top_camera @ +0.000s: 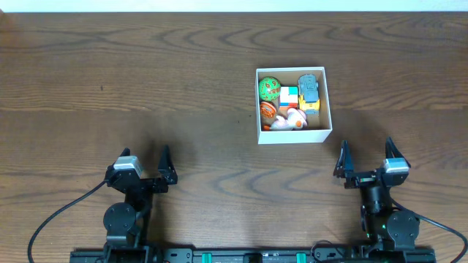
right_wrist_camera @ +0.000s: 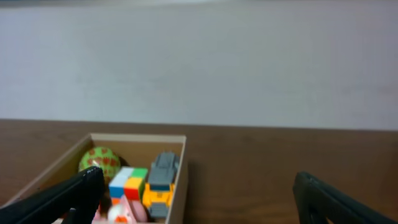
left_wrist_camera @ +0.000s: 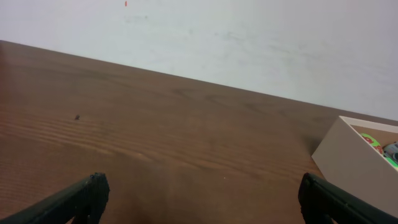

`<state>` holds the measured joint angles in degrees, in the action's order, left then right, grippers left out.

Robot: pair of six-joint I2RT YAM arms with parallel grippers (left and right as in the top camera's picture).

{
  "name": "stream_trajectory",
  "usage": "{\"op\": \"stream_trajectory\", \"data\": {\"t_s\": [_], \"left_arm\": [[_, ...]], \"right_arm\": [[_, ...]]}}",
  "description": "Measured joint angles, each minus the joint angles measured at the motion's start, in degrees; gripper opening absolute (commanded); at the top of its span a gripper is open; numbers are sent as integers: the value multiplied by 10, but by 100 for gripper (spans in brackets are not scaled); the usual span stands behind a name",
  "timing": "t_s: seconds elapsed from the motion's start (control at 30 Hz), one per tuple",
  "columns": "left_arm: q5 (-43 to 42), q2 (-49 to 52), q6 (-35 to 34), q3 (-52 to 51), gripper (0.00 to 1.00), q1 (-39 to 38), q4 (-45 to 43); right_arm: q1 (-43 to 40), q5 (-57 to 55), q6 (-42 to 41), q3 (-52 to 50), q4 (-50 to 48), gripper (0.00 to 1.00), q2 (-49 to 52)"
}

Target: Pack container

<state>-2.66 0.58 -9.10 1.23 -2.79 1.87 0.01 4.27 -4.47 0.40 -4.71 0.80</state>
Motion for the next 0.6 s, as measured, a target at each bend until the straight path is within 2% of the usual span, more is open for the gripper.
{"op": "stream_trajectory", "data": {"t_s": [0.17,0.6], "left_arm": [[0,0,0,0,98,0,0],[0,0,0,0,98,0,0]], "right_arm": [[-1,0,0,0,81,99,-1],[-1,0,22,0,83,99,-1]]}}
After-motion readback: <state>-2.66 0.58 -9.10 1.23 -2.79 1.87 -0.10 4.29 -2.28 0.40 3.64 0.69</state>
